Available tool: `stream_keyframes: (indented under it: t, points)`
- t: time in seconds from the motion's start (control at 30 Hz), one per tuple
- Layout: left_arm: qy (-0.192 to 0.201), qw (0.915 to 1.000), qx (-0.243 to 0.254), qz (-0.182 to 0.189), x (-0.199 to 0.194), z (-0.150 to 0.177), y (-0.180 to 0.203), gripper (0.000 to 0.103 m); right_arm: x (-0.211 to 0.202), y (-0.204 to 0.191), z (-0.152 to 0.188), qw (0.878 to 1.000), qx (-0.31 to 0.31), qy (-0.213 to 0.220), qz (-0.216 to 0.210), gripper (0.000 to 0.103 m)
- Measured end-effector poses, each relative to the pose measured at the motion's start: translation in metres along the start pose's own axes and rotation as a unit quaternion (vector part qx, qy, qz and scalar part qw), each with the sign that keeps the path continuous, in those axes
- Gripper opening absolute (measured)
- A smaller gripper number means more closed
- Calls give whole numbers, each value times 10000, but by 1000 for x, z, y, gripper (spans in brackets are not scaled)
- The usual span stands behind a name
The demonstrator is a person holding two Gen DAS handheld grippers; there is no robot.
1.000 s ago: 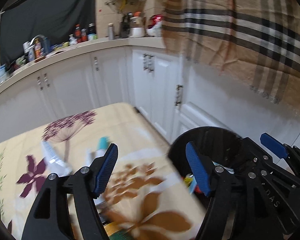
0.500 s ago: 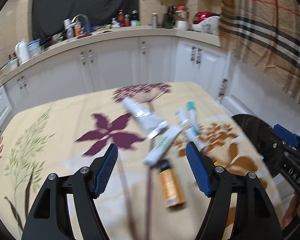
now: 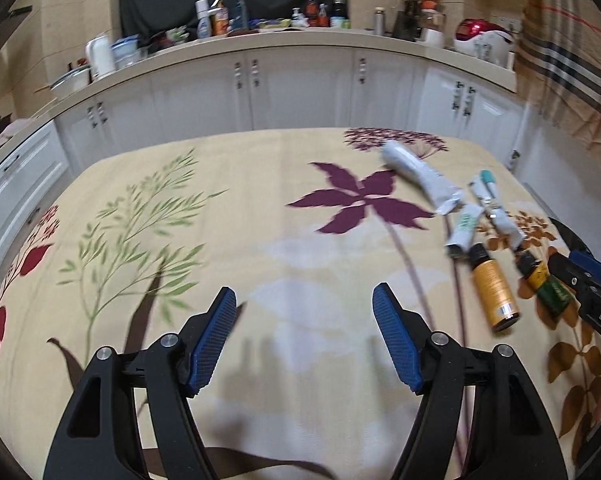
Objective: Collect trash
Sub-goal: 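Move both open tools back over the table items, then grasp the green spray can with the right tool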
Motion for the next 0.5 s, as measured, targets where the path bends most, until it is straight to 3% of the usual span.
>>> stream_keyframes:
  t: [0.2,0.27,0.3,0.5]
  points:
    - [-82,9998,-150,49,3,2,-10,71,19,-6,4,9988,-95,-484,-14,44]
    - [-64,9999,-119,82,2,2,-8,71,23,-7,6,9980,-127,-612,-54,27]
    - [-67,9999,-103,113,2,3,-6,71,24,-8,7,9977,-138,-654,-79,23]
    - [-103,9996,-43,278,0,2,8,71,18,-14,11,9977,-243,-606,-153,23]
Point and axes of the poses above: each gripper's, at about its wrist camera, not at the fingertips, and x roughly the way its jaws point, y to its right, z to its underside, the point moved 2 cm from there along x, roughly the way its jaws point, and after that the axes turned 8 degrees about -z, right-handed, at the moved point
